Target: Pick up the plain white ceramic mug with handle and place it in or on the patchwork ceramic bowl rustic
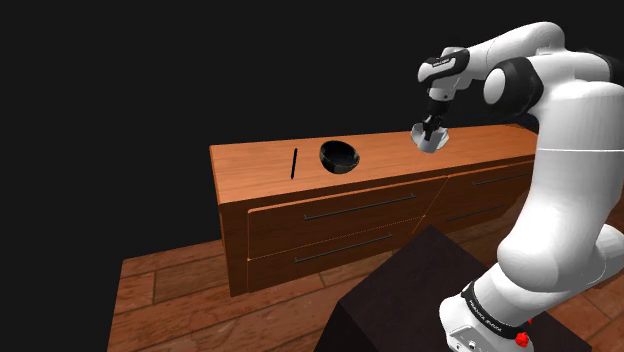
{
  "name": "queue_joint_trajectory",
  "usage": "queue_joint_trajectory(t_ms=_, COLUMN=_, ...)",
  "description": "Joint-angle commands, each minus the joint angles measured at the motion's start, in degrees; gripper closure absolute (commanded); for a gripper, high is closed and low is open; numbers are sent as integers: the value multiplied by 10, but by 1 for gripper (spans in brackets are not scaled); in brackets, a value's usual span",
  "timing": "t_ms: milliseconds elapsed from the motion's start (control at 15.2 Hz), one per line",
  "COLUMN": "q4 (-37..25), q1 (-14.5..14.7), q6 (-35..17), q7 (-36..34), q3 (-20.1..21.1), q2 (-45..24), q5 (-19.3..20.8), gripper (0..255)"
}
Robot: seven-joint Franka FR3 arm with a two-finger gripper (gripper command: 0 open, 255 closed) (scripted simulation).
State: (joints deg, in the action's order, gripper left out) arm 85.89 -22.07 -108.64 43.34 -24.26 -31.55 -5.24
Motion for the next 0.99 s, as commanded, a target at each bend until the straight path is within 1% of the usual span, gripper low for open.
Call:
queue_joint_trajectory(t_ms=0, q4=-9, q1=0, q6=13, q7=1, q3=-1, q2=5, q5=2, gripper=255)
queue_joint_trajectory(t_ms=528, q4=-46, q1=-1, q6=63, q7=2, q3=-5, q2=19, q5=7, gripper=255)
queue_joint_trajectory(t_ms=924, q4=-11, q1=60, q6=64, q7=-69, q3=9, q2=51, q5=18, gripper=255)
